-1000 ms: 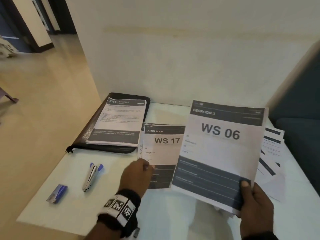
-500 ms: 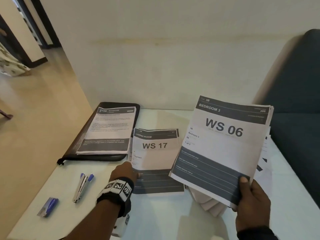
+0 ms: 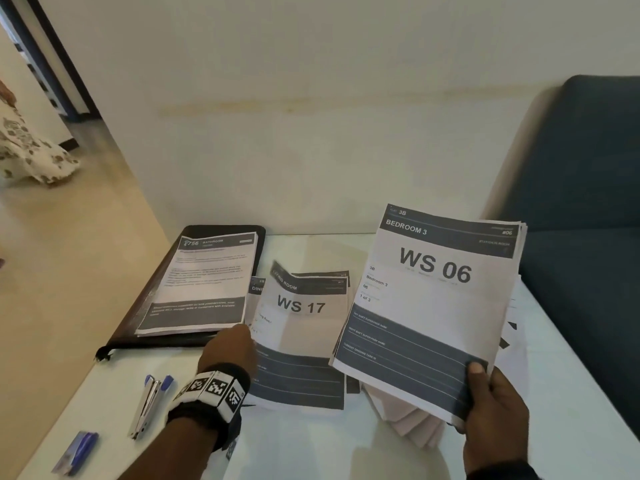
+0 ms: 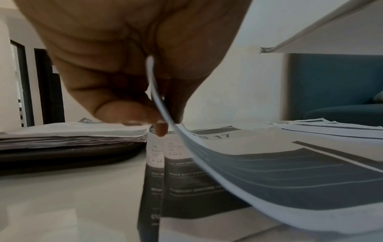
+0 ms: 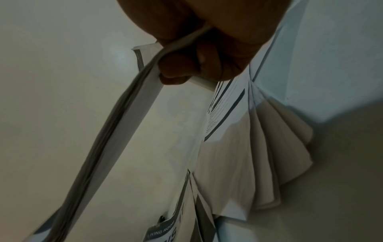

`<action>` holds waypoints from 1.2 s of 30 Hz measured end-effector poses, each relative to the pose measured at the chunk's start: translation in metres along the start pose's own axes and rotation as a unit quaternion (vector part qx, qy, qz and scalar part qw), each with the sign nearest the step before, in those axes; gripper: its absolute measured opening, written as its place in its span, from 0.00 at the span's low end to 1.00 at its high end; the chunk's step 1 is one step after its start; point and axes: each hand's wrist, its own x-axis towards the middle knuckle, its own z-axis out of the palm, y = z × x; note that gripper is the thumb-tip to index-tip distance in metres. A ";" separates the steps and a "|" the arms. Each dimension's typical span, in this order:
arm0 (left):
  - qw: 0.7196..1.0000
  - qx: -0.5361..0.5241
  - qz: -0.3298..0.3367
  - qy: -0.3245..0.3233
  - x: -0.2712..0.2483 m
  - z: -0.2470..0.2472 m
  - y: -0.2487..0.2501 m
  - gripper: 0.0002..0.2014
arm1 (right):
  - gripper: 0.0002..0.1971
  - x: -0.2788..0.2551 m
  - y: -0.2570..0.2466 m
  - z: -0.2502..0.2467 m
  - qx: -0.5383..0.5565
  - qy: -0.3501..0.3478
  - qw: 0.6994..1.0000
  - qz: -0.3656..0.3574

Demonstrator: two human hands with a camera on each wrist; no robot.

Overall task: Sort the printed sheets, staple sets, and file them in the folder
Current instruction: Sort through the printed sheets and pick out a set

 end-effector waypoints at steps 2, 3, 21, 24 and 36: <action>0.999 -0.034 -0.001 0.016 -0.001 0.001 -0.003 0.05 | 0.13 -0.001 0.000 0.001 0.000 0.001 1.000 -0.001; 0.999 -0.043 -0.003 0.023 -0.001 0.001 -0.005 0.05 | 0.13 -0.001 -0.001 0.002 0.002 0.002 1.000 -0.001; 0.969 -0.234 -0.072 0.015 -0.008 -0.008 -0.010 0.08 | 0.15 0.002 0.002 0.002 -0.017 -0.010 1.000 0.000; 0.964 -0.254 -0.079 0.019 -0.010 -0.005 -0.007 0.07 | 0.16 0.004 0.007 0.001 -0.019 -0.014 1.000 0.003; 0.922 -0.381 -0.042 -0.050 -0.040 -0.011 -0.008 0.11 | 0.14 0.008 0.010 0.001 0.018 -0.012 1.000 0.015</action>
